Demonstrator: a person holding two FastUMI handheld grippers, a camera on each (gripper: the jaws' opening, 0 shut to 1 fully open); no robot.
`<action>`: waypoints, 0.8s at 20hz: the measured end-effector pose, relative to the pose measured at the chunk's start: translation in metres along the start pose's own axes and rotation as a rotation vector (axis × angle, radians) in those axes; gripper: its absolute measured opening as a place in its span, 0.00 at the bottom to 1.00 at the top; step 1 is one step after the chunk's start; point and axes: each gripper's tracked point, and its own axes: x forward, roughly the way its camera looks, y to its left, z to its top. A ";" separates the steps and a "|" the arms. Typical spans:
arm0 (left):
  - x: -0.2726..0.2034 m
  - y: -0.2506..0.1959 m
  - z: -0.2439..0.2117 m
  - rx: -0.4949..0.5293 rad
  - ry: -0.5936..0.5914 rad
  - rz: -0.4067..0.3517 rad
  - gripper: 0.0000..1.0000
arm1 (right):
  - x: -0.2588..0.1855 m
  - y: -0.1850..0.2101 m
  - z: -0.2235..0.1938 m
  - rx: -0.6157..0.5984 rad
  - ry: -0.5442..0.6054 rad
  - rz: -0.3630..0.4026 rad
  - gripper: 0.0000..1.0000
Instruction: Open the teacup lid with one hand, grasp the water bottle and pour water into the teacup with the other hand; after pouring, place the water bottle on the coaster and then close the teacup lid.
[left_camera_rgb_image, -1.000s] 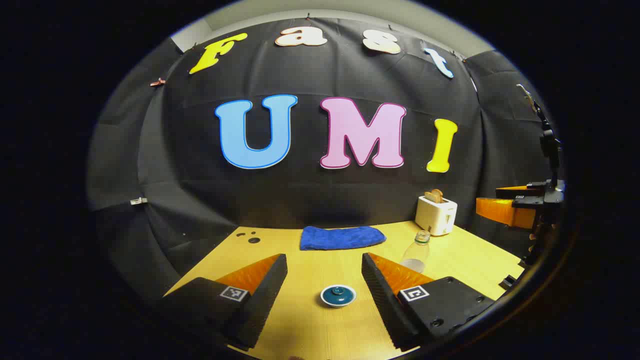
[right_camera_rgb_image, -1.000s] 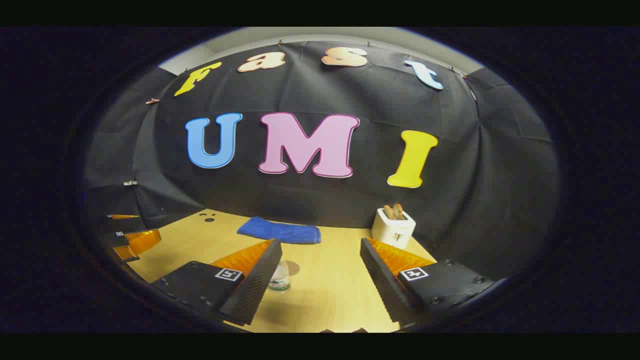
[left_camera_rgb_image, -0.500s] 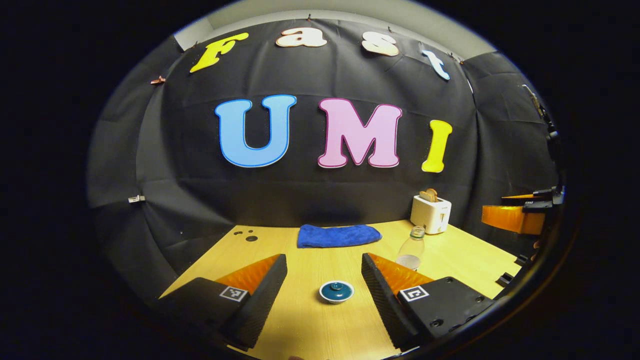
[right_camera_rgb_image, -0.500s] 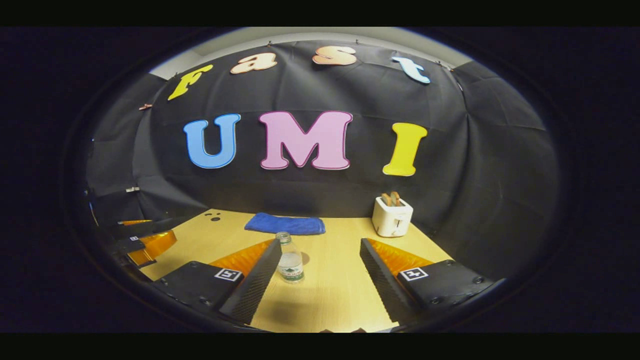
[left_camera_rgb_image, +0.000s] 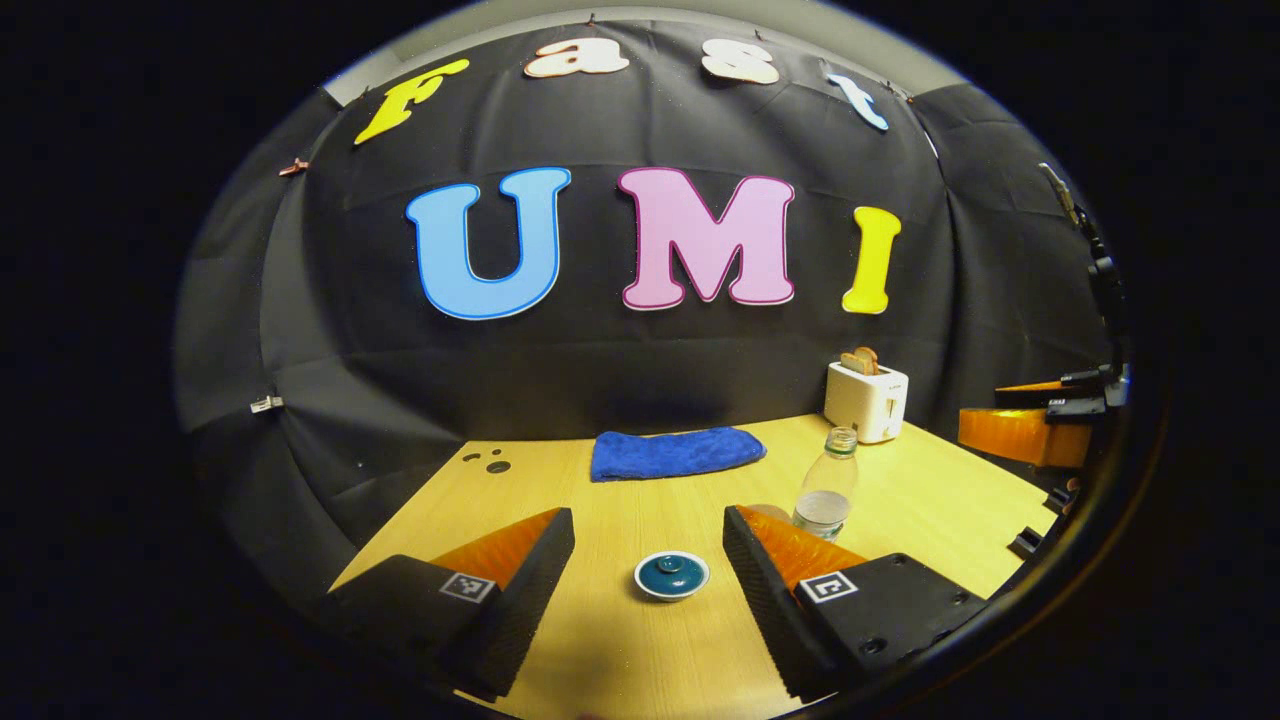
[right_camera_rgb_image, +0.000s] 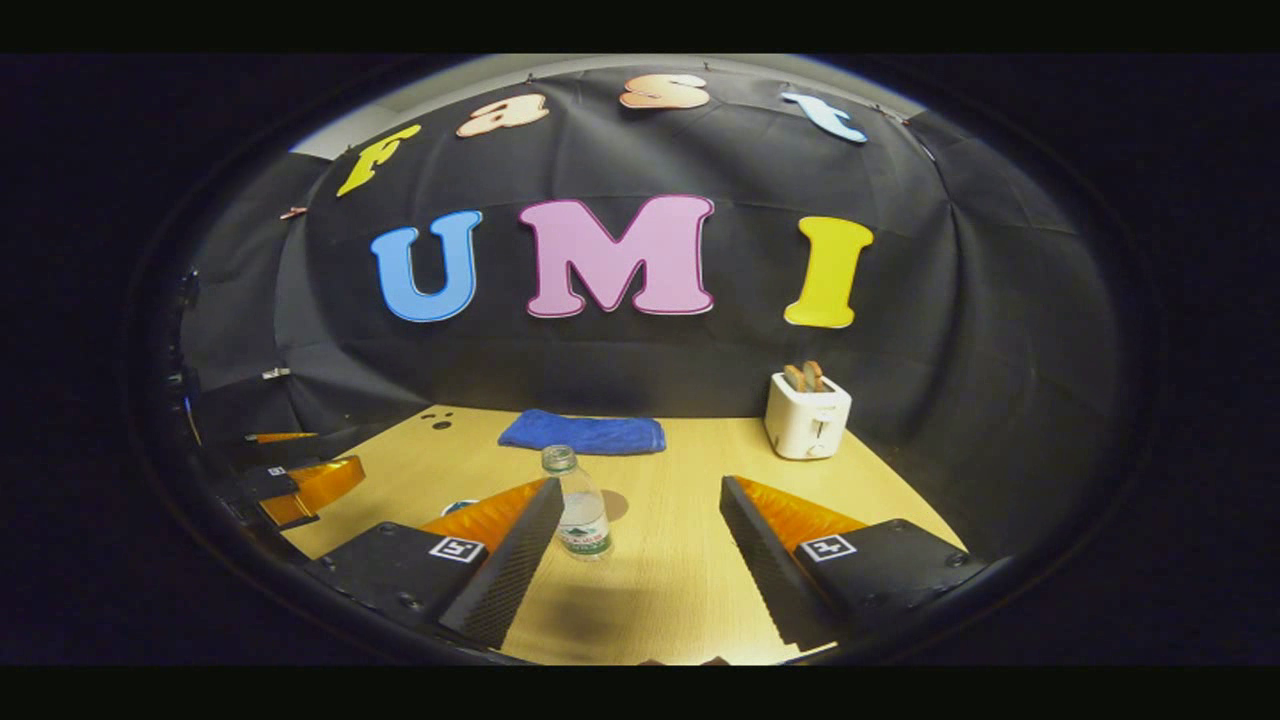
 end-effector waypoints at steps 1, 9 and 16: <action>0.006 -0.003 -0.006 -0.001 0.020 -0.008 0.94 | 0.004 0.002 -0.004 -0.003 0.010 0.011 0.98; 0.082 -0.006 -0.057 0.088 0.096 -0.035 0.94 | 0.044 0.016 -0.039 -0.028 0.087 0.087 0.98; 0.127 -0.017 -0.108 0.110 0.150 -0.091 0.74 | 0.068 0.023 -0.072 -0.044 0.139 0.108 0.98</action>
